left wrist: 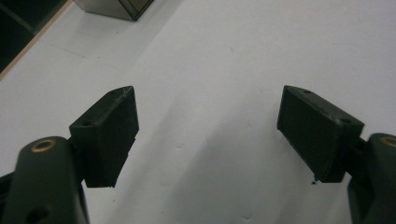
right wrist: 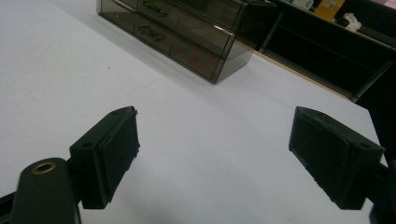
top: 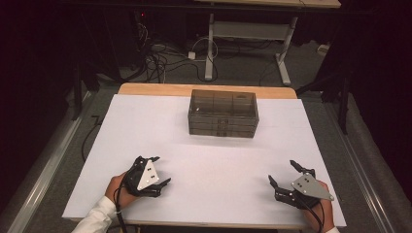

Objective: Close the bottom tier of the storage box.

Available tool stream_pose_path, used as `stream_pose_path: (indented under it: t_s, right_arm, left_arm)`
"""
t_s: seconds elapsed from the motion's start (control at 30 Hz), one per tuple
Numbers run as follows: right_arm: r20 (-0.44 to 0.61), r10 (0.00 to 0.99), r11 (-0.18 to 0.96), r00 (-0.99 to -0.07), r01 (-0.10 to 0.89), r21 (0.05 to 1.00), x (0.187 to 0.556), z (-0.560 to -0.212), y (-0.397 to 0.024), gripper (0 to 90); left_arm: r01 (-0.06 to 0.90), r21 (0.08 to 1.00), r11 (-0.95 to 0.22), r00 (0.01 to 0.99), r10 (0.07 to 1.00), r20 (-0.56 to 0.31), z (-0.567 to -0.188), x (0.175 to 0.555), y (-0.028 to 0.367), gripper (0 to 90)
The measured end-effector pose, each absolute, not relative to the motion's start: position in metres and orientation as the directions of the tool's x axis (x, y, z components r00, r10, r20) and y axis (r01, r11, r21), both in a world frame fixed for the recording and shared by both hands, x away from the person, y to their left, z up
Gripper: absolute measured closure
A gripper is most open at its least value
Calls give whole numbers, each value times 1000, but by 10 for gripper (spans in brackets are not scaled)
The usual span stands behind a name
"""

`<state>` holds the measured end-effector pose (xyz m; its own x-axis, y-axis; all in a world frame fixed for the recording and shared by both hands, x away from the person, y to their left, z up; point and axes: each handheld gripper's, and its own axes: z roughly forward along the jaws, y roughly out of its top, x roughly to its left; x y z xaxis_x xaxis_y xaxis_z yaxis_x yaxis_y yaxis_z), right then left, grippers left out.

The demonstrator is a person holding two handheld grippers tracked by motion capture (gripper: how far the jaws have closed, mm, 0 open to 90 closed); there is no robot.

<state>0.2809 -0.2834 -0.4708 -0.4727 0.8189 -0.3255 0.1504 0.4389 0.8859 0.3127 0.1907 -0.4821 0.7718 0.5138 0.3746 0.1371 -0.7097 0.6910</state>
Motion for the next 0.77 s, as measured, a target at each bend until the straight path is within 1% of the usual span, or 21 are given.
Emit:
stream_pose_path:
  t_s: [0.77]
  right_arm:
    - [-318, 818, 434, -480, 151, 888, 282, -472, -282, 165]
  left_arm:
    - [149, 684, -714, 768, 520, 375, -483, 317, 191, 198]
